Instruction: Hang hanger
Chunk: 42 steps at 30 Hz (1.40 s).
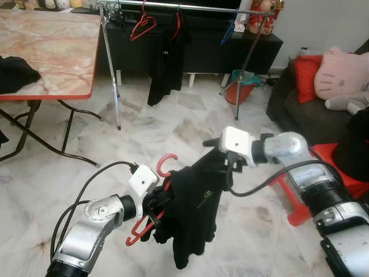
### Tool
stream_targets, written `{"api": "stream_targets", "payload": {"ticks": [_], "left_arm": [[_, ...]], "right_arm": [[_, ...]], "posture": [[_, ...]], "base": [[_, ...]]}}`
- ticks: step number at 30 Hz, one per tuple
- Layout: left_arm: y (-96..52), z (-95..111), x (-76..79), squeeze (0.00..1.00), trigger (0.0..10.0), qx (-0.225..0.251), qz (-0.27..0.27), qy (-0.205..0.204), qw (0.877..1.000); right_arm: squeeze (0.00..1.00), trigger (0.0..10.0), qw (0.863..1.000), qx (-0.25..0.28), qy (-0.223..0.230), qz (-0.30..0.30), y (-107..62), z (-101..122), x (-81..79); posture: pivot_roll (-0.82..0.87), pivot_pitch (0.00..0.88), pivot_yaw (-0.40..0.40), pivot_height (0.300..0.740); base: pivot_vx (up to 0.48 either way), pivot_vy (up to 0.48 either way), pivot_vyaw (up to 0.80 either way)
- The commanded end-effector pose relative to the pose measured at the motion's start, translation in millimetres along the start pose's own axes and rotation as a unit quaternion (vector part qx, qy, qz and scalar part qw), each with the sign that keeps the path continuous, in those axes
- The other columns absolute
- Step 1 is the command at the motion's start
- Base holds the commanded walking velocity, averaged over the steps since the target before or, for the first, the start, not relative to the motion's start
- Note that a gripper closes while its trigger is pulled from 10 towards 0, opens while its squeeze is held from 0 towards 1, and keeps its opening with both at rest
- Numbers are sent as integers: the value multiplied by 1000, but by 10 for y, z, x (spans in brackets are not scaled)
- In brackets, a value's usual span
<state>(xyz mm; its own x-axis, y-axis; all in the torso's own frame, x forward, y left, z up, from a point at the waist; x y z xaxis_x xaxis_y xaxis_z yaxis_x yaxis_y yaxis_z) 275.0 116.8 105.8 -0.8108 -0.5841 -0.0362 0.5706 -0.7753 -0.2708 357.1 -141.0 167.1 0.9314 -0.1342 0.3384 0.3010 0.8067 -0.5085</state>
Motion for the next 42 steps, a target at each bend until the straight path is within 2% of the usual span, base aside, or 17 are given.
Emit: {"api": "stream_targets", "payload": {"ticks": [1, 8, 11, 22, 28, 42], "left_arm": [[22, 99, 68, 0, 10000, 16, -22, 14, 1000], [20, 101, 89, 0, 10000, 15, -32, 16, 999], [25, 116, 116, 0, 10000, 17, -42, 16, 999], [33, 165, 188, 0, 10000, 19, -78, 24, 996], [40, 166, 197, 0, 10000, 16, -86, 27, 996], [49, 183, 229, 0, 10000, 15, -100, 31, 994]], "right_arm": [[0, 10000, 1000, -10, 5, -13, -110, -51, 77], [0, 10000, 999, -14, 12, 49, -105, -111, -1], [0, 10000, 999, -4, 16, 28, -65, -96, 31], [0, 10000, 999, 6, 24, 48, 57, -107, -5], [0, 10000, 992, 19, 35, 119, 106, -124, -135], [0, 10000, 985, -11, 47, 164, 175, -254, -275]], "posture": [[91, 48, -160, 740], [93, 49, -160, 740], [95, 49, -161, 740], [105, 42, -166, 740], [105, 42, -166, 740], [118, 27, -171, 740]], "base": [[0, 0, 0], [0, 0, 0], [0, 0, 0], [0, 0, 0], [0, 0, 0], [0, 0, 0]]}}
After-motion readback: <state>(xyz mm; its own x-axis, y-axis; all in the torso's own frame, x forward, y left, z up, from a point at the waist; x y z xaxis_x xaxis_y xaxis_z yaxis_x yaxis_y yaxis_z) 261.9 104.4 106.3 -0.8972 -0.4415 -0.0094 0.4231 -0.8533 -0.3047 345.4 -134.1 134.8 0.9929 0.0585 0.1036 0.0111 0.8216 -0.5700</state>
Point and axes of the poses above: a point about 5 cm out from each wrist's last joint towards the gripper, its own y axis pointing out of the wrist towards the gripper, its own z axis along the axis of the wrist's last joint, x = y × z, the point moved 1 cm from there along y, pointing out of the wrist towards the gripper, and after that the axes turned 1 degree about y, right-handed, at the moved point
